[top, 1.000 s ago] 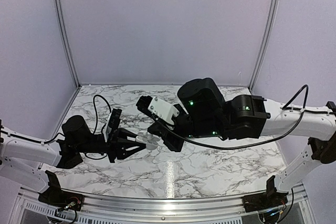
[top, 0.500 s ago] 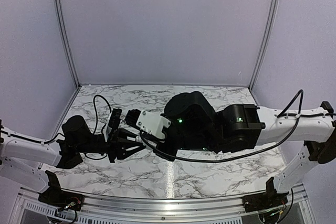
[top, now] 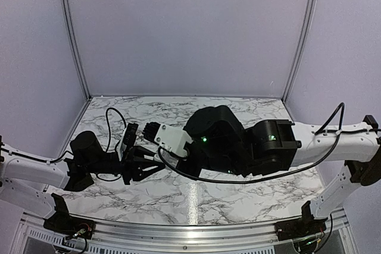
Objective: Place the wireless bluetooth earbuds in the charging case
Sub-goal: Insert the left earbud into the left side groove of the charging case.
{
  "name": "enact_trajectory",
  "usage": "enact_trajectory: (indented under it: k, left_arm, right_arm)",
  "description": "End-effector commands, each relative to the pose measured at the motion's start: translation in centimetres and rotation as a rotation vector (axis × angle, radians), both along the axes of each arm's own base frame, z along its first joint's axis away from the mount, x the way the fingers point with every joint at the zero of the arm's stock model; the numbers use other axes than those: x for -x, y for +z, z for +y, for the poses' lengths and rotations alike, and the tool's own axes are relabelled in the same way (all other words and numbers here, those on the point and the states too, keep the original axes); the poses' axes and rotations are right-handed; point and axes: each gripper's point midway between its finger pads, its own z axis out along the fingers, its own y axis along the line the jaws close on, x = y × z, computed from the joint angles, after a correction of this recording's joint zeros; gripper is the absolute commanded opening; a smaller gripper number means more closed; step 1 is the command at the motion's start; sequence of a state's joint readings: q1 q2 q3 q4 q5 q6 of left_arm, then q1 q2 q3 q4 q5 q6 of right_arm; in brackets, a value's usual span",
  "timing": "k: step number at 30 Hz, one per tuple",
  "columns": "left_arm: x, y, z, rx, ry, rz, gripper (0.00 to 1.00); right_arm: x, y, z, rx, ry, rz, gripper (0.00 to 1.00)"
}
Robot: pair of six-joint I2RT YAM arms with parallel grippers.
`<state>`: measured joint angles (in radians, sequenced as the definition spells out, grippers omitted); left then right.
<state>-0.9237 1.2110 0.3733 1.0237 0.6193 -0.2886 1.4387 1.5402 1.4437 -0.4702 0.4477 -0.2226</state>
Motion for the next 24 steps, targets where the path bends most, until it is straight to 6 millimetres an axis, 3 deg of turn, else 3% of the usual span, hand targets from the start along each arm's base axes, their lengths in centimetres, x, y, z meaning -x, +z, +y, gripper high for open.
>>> enact_trajectory:
  k: [1, 12, 24]
  left_arm:
    - [0.4, 1.4, 0.3, 0.049, -0.004, -0.032, 0.0]
    - [0.4, 1.5, 0.5, 0.052, 0.003, -0.034, 0.0]
    - [0.6, 1.8, 0.6, 0.06, -0.004, -0.038, 0.0]
  right_arm:
    - [0.0, 2.9, 0.4, -0.063, -0.006, -0.058, 0.0]
    - [0.8, 0.7, 1.2, 0.023, 0.003, -0.124, 0.0]
    - [0.8, 0.2, 1.6, 0.034, -0.003, -0.161, 0.0]
